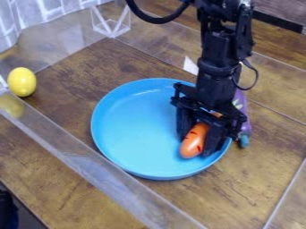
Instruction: Move the carrot to the left side
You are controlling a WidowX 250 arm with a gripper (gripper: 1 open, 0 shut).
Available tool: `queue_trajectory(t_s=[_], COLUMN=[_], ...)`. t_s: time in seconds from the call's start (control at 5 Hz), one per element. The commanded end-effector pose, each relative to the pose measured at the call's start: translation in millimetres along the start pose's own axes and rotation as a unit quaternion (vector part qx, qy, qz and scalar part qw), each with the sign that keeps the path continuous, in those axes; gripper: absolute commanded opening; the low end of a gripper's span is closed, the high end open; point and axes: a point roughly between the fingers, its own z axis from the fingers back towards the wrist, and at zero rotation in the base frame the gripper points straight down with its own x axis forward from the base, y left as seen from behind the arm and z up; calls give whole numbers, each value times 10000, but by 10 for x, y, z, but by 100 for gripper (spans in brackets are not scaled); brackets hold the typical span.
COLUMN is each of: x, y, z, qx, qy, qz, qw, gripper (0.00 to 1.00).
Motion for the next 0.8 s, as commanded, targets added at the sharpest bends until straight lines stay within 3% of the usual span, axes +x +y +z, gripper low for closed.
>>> queue_trajectory(t_s=[0.0,0.6], x=[51,7], y=[14,56], z=[176,396], qx=[28,139], qy=[-197,-227], qz=[-7,-26], qw=[9998,9996], gripper=[0,0])
